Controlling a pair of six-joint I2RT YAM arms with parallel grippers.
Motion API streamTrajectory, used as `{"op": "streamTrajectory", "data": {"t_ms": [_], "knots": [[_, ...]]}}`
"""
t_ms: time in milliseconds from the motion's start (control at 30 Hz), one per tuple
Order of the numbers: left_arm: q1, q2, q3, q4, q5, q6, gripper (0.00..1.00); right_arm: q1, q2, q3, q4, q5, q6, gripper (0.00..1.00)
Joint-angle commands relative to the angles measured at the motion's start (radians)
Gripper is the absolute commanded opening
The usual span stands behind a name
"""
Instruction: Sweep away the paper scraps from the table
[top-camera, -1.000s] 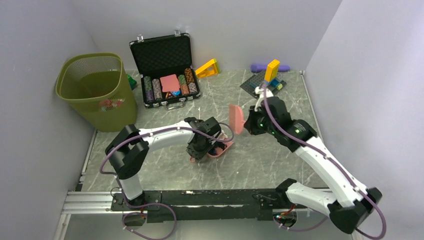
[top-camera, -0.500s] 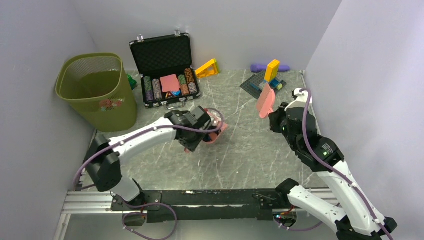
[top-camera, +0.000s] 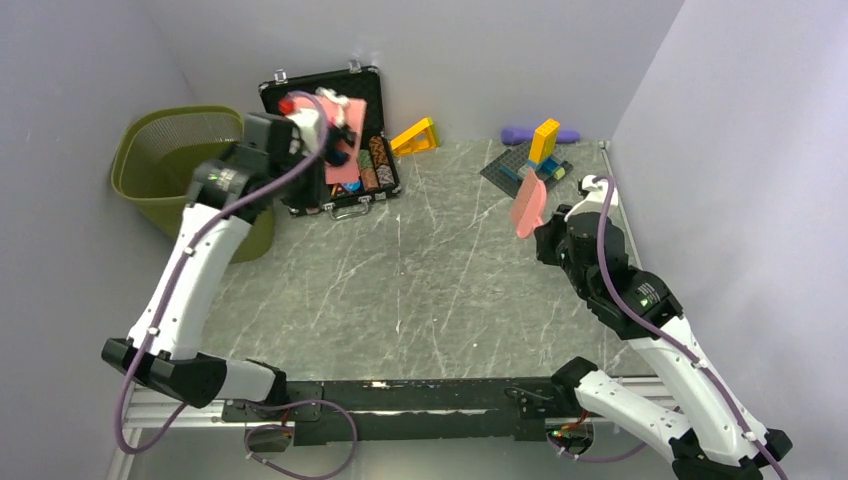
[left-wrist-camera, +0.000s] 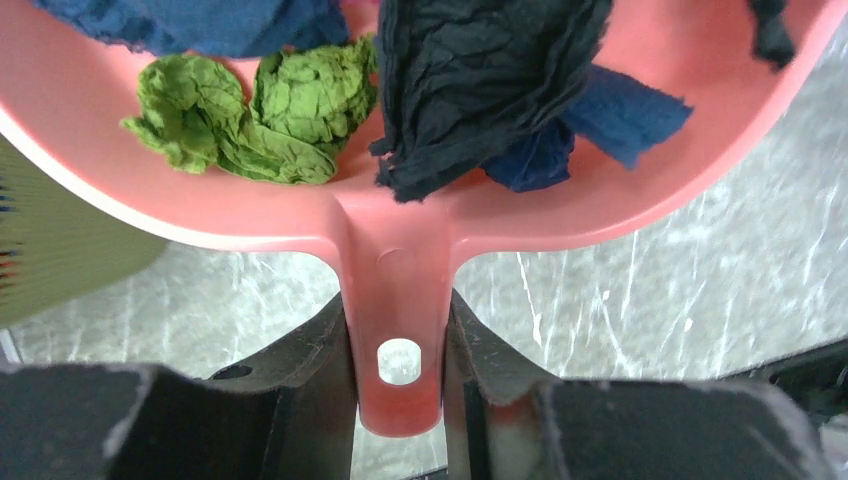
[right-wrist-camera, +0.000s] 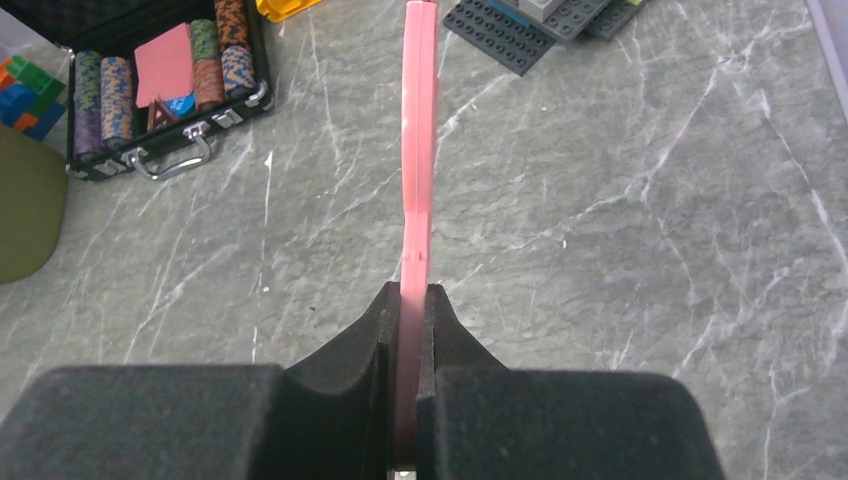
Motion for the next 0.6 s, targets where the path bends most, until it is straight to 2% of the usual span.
{"op": "streamTrajectory", "data": {"t_ms": [0, 67, 167, 267, 333, 400, 467, 567], "knots": [[0.174, 0.006, 0.176, -0.049, 0.191, 0.030, 0.00, -0.001, 0.005, -0.012, 0.065, -0.048, 0.018, 0.00], [0.282, 0.029, 0.241, -0.047, 0.321, 0.004, 0.00, -0.001, 0.010, -0.026, 0.075, -0.060, 0.025, 0.00], [0.484, 0.060, 0.276, 0.000, 0.595, -0.077, 0.00, -0.001, 0.013, -0.044, 0.089, -0.075, 0.038, 0.00], [0.642, 0.043, 0.136, 0.218, 0.925, -0.260, 0.00, -0.002, 0.016, -0.057, 0.102, -0.106, 0.045, 0.00], [0.716, 0.006, -0.038, 0.504, 1.120, -0.487, 0.00, 0.000, 0.016, -0.065, 0.106, -0.120, 0.052, 0.00], [0.760, -0.043, -0.210, 0.868, 1.237, -0.762, 0.00, -0.001, 0.018, -0.072, 0.112, -0.130, 0.055, 0.00], [0.796, -0.075, -0.360, 1.231, 1.260, -1.055, 0.00, -0.002, 0.020, -0.076, 0.115, -0.133, 0.057, 0.00], [0.855, -0.094, -0.571, 1.775, 1.219, -1.492, 0.00, -0.001, 0.027, -0.079, 0.119, -0.137, 0.058, 0.00]]}}
